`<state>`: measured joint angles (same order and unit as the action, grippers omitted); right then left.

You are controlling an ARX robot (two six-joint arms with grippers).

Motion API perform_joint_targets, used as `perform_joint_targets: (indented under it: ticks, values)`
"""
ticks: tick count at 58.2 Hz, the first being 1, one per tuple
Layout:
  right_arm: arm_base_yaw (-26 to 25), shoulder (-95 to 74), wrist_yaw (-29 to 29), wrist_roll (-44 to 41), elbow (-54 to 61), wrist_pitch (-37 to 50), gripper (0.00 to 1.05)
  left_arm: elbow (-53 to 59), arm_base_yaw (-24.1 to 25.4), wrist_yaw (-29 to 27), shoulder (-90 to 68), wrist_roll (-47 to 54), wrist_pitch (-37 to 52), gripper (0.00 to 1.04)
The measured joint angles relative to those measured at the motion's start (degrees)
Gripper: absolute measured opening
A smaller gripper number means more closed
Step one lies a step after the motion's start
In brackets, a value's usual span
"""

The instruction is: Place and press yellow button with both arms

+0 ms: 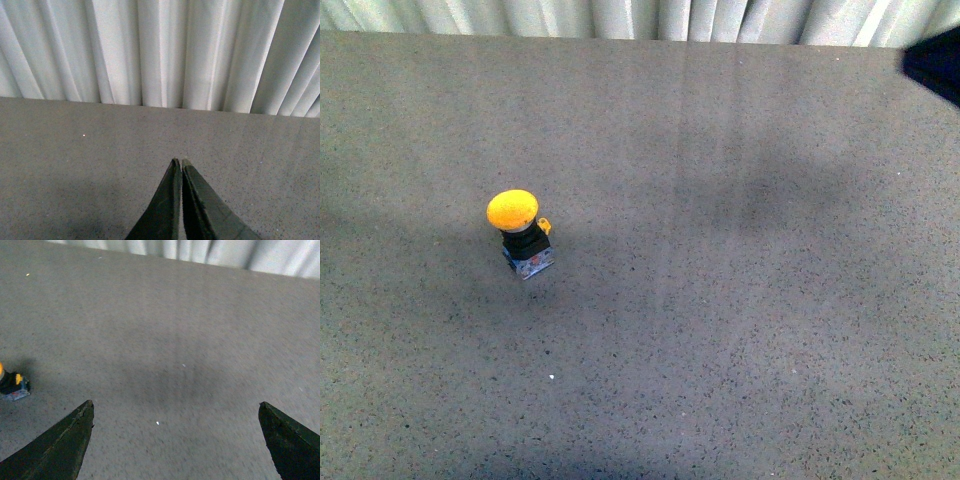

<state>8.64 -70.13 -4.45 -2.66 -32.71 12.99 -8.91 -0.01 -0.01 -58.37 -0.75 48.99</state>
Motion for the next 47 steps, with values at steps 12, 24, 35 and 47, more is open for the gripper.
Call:
perform_joint_targets:
  ticks: [12,24,35,47]
  values:
    - [9.7,-20.22,-2.58,-5.05,-13.35,4.15,0.96,3.19,0.0,0.02,7.02,0.13,-3.93,0.01]
    - [17.05,-35.28,-4.57,-6.36,-26.77,2.56,0.96,6.84,0.0,0.0,10.8,0.13,-3.78,0.01]
    - [20.63,-41.62,-5.31,-4.68,-34.1,0.57,0.72,8.11,0.0,0.0,18.71,0.13,-10.64,0.01]
    - [22.14,-44.04,-7.63,-2.71,-35.17,-2.38,0.26,8.17,0.0,0.0,28.46,0.15,-19.47,0.01]
